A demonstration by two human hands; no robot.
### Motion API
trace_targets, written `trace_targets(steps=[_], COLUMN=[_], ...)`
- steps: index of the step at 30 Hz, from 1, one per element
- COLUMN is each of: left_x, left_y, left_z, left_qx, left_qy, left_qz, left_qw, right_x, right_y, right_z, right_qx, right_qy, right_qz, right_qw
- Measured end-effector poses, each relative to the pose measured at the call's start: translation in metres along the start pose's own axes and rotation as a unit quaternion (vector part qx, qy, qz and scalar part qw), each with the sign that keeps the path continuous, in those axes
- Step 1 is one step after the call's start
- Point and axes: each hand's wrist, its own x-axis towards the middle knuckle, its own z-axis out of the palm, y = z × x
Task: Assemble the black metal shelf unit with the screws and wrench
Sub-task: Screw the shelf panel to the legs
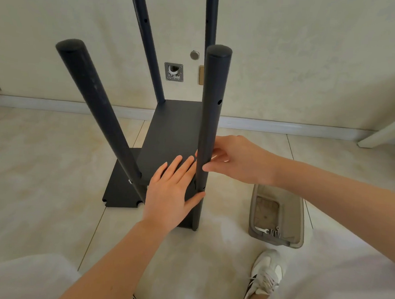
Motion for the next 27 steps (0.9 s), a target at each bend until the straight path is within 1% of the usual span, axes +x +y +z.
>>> trace_targets(steps=[5,8,11,13,17,20,21,24,27], left_x=[0.000,-0.001,0.000,-0.002,-0.007,-0.009,-0.010,-0.009,-0.010], left_y=[0.003,0.002,0.002,0.003,0.004,0.005,0.006,0.007,0.009], left_z=[-0.001,0.000,0.003,0.004,0.007,0.008,0.007,0.005,0.003], left_qx=[0.012,0.017,0.017,0.015,0.008,0.004,0.006,0.007,0.003], left_qy=[0.005,0.013,0.005,0.012,0.044,0.046,0.041,0.024,0.018], left_qz=[-0.008,-0.011,-0.015,-0.019,-0.017,-0.023,-0.026,-0.036,-0.047], left_qw=[1.000,1.000,1.000,1.000,0.999,0.999,0.999,0.999,0.999], right_x=[-0.001,0.000,-0.002,-0.006,-0.015,-0.021,-0.022,-0.036,-0.050], right_y=[0.001,0.003,0.020,0.042,0.098,0.136,0.146,0.167,0.186], right_z=[-0.001,-0.001,-0.004,-0.004,0.011,0.034,0.045,0.084,0.118], right_qx=[0.027,0.073,0.157,0.177,0.094,0.050,0.027,-0.027,-0.059], right_qy=[0.005,0.005,0.009,0.017,-0.013,-0.013,-0.024,-0.047,-0.088], right_qz=[0.000,0.018,0.078,0.140,0.278,0.366,0.392,0.449,0.478], right_qw=[1.000,0.997,0.984,0.974,0.956,0.929,0.919,0.892,0.872])
